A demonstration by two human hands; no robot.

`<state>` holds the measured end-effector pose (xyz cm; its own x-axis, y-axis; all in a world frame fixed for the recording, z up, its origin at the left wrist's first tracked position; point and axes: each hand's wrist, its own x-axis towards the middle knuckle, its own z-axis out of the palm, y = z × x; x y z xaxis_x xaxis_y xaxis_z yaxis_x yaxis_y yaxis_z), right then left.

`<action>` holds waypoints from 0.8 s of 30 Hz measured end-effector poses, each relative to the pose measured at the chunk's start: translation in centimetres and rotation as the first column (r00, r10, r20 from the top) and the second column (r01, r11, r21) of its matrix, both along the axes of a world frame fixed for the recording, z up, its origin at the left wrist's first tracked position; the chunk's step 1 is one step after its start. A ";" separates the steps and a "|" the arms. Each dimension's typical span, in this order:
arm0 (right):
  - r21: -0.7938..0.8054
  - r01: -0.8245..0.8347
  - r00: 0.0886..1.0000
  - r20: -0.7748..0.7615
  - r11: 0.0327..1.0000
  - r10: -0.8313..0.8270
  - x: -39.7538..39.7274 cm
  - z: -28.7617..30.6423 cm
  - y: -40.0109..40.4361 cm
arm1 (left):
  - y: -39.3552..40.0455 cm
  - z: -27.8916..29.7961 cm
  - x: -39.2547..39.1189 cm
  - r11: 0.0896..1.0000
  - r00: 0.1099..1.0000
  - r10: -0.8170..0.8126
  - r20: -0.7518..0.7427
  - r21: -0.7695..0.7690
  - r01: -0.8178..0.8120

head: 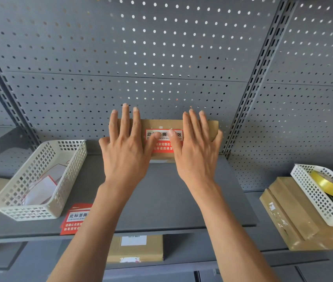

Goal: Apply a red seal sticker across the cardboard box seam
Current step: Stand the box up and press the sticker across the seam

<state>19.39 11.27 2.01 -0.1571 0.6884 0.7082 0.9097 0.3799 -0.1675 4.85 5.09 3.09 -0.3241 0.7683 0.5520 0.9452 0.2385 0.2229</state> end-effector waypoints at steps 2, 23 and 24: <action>0.027 -0.005 1.000 0.001 1.000 0.005 0.2 -0.2 0.2 | -0.1 0.0 -0.2 1.000 1.000 -0.025 -0.001 0.000 0.025; 0.016 -0.096 0.987 -0.124 0.995 0.097 0.4 0.7 0.6 | 0.3 1.0 -0.9 0.997 0.996 -0.079 0.040 -0.018 0.080; 0.005 -0.095 0.990 -0.102 0.995 0.095 0.3 0.8 0.6 | 0.3 1.1 -0.9 0.996 0.996 -0.078 0.040 -0.031 0.079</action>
